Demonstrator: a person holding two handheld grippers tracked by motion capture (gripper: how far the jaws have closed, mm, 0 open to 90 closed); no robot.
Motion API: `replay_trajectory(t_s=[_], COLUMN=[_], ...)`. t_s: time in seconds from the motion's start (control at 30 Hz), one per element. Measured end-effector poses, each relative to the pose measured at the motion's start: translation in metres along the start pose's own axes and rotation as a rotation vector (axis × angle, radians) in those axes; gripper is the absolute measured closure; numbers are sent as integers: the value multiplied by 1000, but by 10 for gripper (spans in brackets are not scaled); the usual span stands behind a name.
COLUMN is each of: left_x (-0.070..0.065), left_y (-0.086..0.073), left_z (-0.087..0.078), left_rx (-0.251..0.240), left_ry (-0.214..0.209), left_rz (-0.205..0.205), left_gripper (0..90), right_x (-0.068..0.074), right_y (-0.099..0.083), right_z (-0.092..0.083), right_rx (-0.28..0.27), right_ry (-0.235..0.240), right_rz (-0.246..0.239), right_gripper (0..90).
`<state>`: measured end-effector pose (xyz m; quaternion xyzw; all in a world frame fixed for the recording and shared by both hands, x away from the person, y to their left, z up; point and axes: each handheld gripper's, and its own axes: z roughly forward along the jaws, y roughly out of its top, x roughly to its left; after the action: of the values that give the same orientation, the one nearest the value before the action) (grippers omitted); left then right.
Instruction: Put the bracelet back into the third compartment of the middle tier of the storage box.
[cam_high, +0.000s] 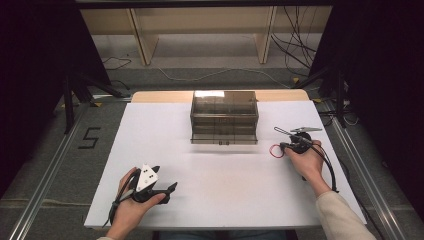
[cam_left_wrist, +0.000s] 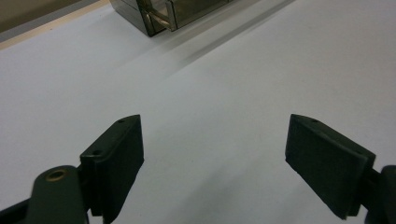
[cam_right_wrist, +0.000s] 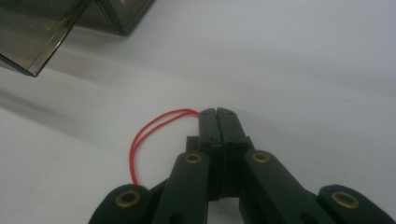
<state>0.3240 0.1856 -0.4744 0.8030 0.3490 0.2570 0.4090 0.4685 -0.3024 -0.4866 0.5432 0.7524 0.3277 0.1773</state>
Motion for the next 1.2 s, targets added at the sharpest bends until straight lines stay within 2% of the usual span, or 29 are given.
replay_trajectory(t_s=[0.47,0.73,1.2], left_x=[0,0,0], left_y=[0,0,0], left_z=[0,0,1], left_rx=[3,4,4], left_ry=[5,4,6], left_rz=[10,13,17], left_gripper=[192,195,196], right_x=[0,-2,3], right_y=[0,3,8], right_z=[-1,-9,-17], right_rx=[-7,-37,-86], right_ry=[-2,3,5], right_rz=[17,33,13], right_gripper=[900,900,900])
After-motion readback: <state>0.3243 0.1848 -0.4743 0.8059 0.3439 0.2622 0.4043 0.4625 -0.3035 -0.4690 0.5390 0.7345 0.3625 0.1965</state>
